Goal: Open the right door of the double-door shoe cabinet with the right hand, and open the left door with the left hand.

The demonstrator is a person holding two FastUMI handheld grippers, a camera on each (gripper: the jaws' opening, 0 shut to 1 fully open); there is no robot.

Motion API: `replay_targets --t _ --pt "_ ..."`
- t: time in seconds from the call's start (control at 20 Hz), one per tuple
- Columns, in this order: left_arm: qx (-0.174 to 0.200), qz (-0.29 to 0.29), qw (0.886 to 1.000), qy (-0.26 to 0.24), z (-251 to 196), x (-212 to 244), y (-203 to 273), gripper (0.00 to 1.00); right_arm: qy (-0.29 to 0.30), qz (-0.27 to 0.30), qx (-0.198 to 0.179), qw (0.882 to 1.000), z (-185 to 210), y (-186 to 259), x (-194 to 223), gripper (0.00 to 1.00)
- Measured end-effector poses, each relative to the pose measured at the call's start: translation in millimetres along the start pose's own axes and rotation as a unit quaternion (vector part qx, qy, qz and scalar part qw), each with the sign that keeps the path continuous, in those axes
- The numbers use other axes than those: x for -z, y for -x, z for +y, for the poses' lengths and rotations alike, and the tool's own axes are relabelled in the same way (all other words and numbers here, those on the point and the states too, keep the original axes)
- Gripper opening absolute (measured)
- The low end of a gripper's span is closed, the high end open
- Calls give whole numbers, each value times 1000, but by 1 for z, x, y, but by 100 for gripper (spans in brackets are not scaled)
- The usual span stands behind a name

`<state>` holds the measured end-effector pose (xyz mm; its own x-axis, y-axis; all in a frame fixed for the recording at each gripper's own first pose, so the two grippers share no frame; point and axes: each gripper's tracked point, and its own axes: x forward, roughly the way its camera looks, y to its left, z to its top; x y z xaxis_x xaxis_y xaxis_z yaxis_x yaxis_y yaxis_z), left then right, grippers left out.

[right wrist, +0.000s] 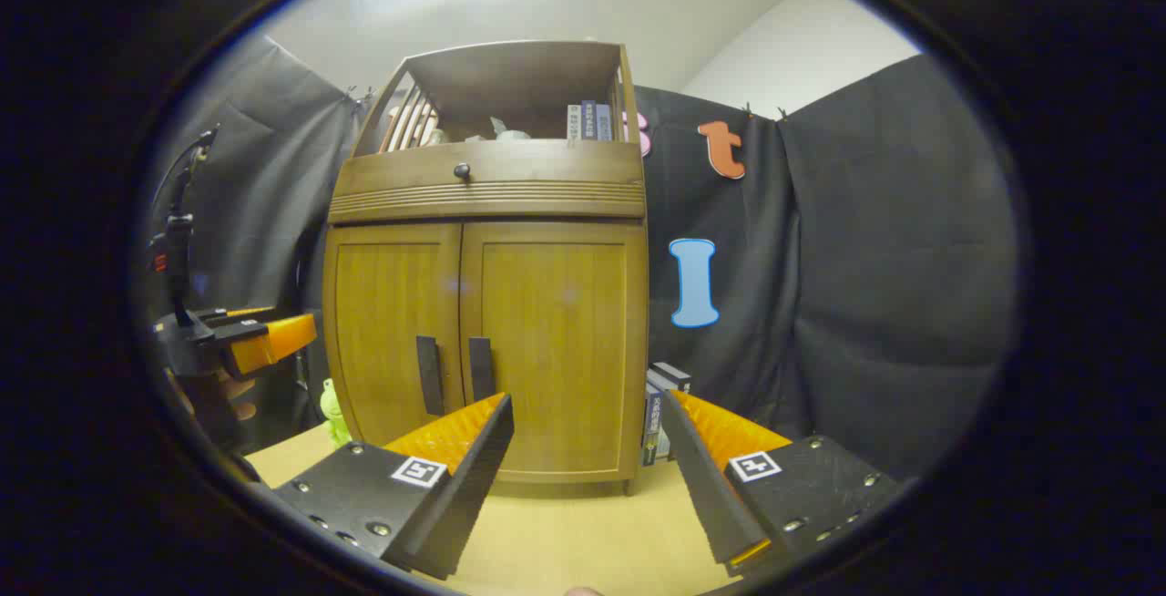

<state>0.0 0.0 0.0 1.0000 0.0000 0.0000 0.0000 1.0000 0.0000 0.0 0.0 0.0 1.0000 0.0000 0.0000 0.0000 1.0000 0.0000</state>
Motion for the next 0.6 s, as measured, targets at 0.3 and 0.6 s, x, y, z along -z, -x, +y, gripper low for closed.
replay_targets --t 0.3,0.6 --pt "-12 12 1000 1 8 8 -6 99 8 -8 -4 1000 6 -7 -7 100" --pt "-11 1 1000 5 14 2 -6 99 20 3 -19 1000 23 -19 6 97"
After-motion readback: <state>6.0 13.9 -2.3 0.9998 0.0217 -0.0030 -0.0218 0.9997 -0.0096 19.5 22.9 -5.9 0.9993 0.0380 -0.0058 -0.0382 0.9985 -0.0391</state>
